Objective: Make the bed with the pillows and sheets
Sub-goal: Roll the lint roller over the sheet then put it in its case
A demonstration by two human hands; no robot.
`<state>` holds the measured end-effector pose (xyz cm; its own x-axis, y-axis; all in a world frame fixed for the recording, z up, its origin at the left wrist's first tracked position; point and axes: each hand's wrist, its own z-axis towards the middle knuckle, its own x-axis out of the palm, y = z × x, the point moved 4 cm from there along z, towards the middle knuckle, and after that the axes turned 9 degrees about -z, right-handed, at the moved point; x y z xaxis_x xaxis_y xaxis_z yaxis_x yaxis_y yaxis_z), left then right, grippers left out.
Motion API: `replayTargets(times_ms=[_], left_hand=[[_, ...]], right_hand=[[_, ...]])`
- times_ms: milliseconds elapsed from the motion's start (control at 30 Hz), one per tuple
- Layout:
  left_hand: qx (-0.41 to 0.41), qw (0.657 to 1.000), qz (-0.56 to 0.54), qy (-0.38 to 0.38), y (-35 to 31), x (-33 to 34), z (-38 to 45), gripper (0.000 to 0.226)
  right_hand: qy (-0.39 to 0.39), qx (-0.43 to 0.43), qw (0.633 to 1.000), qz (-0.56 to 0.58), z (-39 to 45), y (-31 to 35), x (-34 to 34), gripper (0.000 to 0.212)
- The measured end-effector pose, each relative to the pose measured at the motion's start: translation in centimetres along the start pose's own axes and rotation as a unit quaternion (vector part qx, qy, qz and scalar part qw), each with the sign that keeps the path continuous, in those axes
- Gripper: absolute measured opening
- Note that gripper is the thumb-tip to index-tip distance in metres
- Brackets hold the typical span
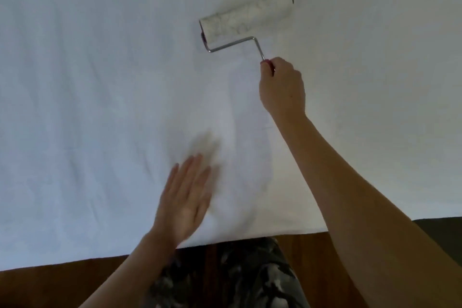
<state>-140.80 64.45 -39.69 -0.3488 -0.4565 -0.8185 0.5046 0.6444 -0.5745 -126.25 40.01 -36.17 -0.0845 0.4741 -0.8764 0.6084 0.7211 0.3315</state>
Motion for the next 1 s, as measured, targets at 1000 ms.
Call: replayTargets(times_ms=[1000], left_hand=[[-0.15, 0.979, 0.137, -0.027, 6.0, 0.5, 7.0, 0.062]], right_hand=[[0.103, 0.108, 0.987, -0.052, -25.1, -19.8, -2.3, 0.069]])
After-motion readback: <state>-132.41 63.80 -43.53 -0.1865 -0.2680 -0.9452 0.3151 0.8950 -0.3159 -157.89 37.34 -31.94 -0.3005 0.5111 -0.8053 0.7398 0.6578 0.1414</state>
